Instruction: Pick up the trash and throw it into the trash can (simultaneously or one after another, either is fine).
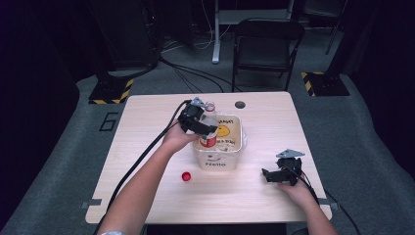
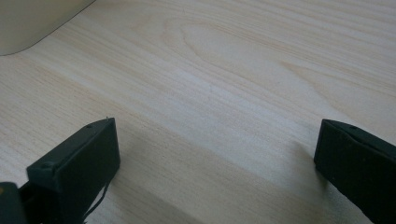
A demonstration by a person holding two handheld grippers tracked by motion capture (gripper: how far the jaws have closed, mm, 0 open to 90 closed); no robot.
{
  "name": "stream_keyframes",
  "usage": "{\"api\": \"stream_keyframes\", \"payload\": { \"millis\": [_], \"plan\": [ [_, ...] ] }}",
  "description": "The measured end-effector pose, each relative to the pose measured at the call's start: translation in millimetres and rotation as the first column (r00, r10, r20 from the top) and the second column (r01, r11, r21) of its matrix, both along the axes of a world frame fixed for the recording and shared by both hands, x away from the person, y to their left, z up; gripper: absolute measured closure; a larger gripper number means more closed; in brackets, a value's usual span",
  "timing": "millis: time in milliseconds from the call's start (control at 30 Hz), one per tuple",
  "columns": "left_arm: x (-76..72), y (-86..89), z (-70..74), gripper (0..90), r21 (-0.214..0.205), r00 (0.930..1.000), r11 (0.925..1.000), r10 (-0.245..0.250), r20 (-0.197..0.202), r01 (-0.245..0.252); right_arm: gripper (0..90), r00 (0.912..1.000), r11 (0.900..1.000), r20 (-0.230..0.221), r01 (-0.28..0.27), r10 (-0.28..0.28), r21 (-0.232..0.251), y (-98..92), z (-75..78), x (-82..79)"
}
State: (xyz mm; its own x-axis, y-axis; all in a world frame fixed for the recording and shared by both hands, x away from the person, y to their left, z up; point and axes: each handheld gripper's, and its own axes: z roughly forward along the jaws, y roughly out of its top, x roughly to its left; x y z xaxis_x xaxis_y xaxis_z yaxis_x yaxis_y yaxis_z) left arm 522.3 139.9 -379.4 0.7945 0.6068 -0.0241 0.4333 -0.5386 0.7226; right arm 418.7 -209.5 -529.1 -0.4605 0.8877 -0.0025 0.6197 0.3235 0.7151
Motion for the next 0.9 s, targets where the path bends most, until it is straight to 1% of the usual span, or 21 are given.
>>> {"api": "stream_keyframes", "payload": {
  "millis": [67,133,167,233,300,367,467,600,767,900],
  "plan": [
    [0.3,-0.3,-1.7,28.5,0.015,1.0000,0.9999,0.000,-0.006,0.001,0.0,1.0000,1.0000,-0.001,0.000,0.000,0.000,0.0,0.0,0.0],
    [0.6,-0.8,-2.9,28.0,0.029,1.0000,0.9996,0.004,0.005,-0.004,0.0,1.0000,1.0000,-0.002,0.000,0.000,0.002,0.2,0.1,-0.1],
    [0.9,-0.6,-2.8,26.8,0.032,1.0000,0.9995,0.006,0.000,-0.006,0.0,1.0000,1.0000,0.000,-0.001,0.001,-0.001,0.0,0.0,0.0],
    [1.1,-0.2,-2.5,25.4,0.024,0.9999,0.9997,0.009,-0.006,-0.009,0.0,1.0000,1.0000,-0.001,-0.001,0.001,0.000,0.1,0.0,0.0],
    [0.4,-0.1,-1.5,25.4,0.025,1.0000,0.9997,0.006,-0.008,-0.006,0.0,1.0000,1.0000,0.000,-0.002,0.002,0.000,0.0,0.0,0.0],
    [-0.4,-0.1,-0.9,25.6,0.026,1.0000,0.9996,0.006,-0.001,-0.006,0.0,1.0000,1.0000,0.000,-0.002,0.002,-0.001,0.0,0.0,0.0],
    [-0.5,1.0,0.6,25.6,0.024,1.0000,0.9997,0.002,-0.004,-0.002,0.0,1.0000,1.0000,0.000,-0.002,0.002,0.000,0.0,0.0,0.0],
    [-1.5,2.5,2.6,25.3,0.012,1.0000,0.9999,0.003,-0.004,-0.003,0.0,1.0000,1.0000,0.000,-0.002,0.002,-0.001,0.0,0.0,0.0],
    [-5.5,5.6,8.9,24.7,0.000,0.9999,0.9999,-0.016,0.000,0.016,0.0,1.0000,1.0000,0.000,-0.002,0.002,-0.001,0.0,0.0,0.0],
    [-8.9,9.2,13.6,23.4,0.004,0.9995,0.9995,-0.031,-0.007,0.031,0.0,1.0000,1.0000,0.002,-0.006,0.006,-0.003,-0.2,0.0,0.1]
  ]
}}
